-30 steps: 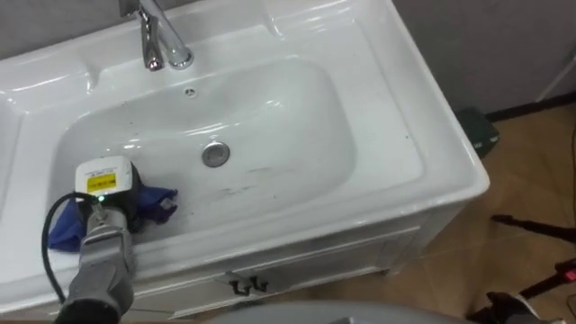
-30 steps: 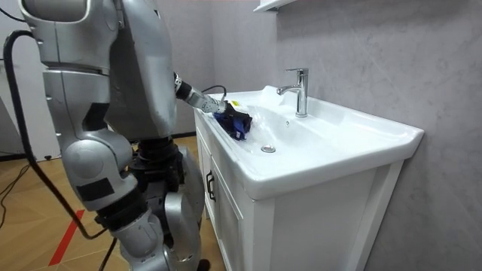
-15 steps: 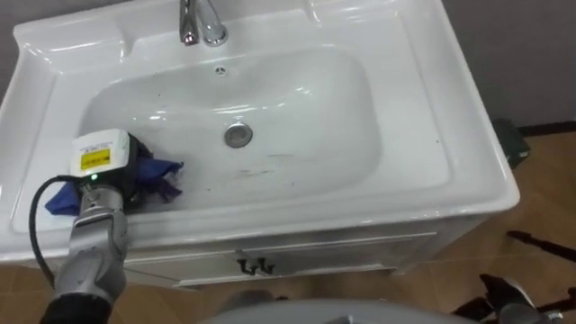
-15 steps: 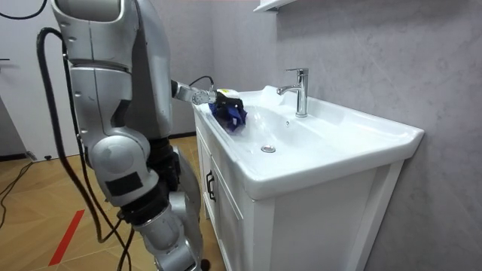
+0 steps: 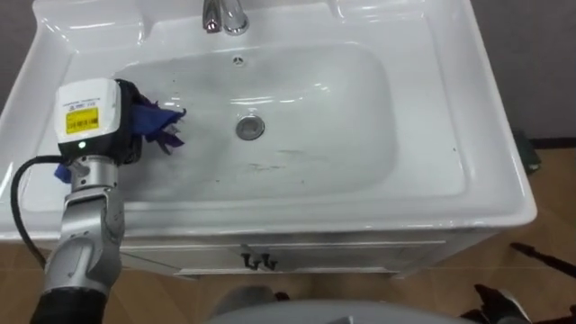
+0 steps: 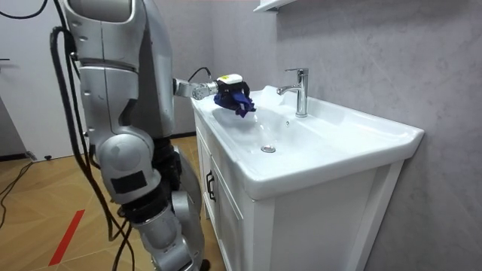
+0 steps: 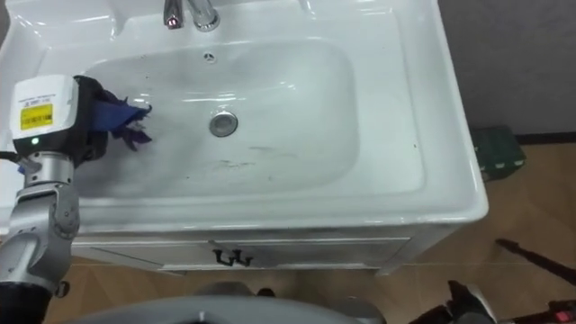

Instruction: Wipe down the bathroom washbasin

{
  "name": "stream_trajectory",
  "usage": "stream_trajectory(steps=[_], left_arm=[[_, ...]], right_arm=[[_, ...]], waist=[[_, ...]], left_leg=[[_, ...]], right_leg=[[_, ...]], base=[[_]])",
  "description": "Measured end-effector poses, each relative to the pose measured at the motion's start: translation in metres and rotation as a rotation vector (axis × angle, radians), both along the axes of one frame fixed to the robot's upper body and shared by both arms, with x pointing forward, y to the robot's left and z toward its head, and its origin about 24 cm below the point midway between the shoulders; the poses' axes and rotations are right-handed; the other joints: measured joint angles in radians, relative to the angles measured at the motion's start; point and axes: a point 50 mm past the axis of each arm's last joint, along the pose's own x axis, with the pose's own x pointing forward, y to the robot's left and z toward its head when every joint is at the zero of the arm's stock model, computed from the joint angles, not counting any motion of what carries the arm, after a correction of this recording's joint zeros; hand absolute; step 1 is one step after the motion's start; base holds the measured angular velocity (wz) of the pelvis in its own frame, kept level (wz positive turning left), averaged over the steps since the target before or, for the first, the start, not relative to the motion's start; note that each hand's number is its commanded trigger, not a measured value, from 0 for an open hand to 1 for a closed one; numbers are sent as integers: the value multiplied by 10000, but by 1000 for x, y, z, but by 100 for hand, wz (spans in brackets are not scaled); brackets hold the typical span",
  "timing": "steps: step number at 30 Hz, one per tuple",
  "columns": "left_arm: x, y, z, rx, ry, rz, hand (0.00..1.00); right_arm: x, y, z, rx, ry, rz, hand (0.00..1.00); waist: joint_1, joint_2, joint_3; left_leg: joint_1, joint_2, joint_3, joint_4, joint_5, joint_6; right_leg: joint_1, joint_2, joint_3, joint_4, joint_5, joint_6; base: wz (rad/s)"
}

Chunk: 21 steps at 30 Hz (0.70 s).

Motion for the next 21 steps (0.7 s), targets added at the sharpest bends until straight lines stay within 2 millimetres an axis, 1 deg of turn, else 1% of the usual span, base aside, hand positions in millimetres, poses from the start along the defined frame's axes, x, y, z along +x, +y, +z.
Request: stream_trajectory(steps=[2, 4, 6, 9, 10, 12, 13, 15, 16, 17, 21], left_arm=[[0, 2, 2, 46, -329, 90, 100], [-2, 6, 3, 104, -533, 273, 100], [-3, 10, 3, 131, -625, 447, 100], [-6, 15, 3, 126, -785, 725, 100], [-8, 18, 3, 143, -803, 833, 100], [-10, 22, 4, 195, -901, 1015, 100], [-12, 24, 4, 238, -987, 1128, 100], [-14, 27, 5, 288, -1070, 1272, 100], [-14, 28, 6, 311, -1146, 1317, 100], [-15, 29, 5, 276, -1180, 1361, 100], [-17, 33, 7, 175, -1347, 1566, 100]], right_arm=[[-5, 0, -1, -12, 157, -46, 0], [-7, 0, -1, -32, 231, -49, 0], [-13, -1, -1, -50, 429, -100, 0], [-20, -1, -2, -70, 625, -168, 0], [-23, 0, -2, -65, 682, -158, 0], [-26, 0, -2, -65, 724, -153, 0], [-27, 0, -2, -59, 729, -156, 0], [-28, 0, -2, -28, 719, -143, 0], [-29, 0, -2, -20, 730, -162, 0], [-31, 0, -1, -23, 737, -230, 0], [-31, 0, -2, 0, 718, -251, 0]], waist=[[53, 25, -9], [73, 29, -5], [58, 26, 6], [80, 70, -9], [91, 120, -36], [129, 120, -36], [150, 142, -48], [164, 150, -46], [158, 188, -37], [191, 149, -10], [212, 183, -4]], left_leg=[[136, 7, 0, 2, -1, 0], [245, 10, 27, -80, 0, 0], [453, -2, 25, -225, 0, 0], [506, 3, 31, -257, 0, 0], [511, 4, 33, -260, 0, 0], [519, 5, 32, -262, 0, 0], [528, 5, 33, -261, 0, 0], [549, 6, 32, -261, 0, 0], [615, 3, 32, -261, -1, 0], [675, 1, 37, -258, -2, 0], [687, 4, 38, -226, -2, 0]], right_leg=[[54, 3, 145, 16, -2, -2], [91, 11, 221, 17, -1, -4], [225, 8, 254, -8, -1, -3], [241, 8, 289, -7, -1, -2], [241, 10, 290, 1, 0, -2], [242, 9, 291, 11, 0, -2], [244, 9, 298, 19, 1, -2], [262, 10, 301, 23, 1, -2], [319, 9, 326, 23, 1, -2], [365, 8, 379, 24, 1, -2], [369, 17, 482, 35, 1, -2]], base=[[-16], [-17], [-8], [-3], [0], [0], [0], [0], [-4], [-5], [-6]])
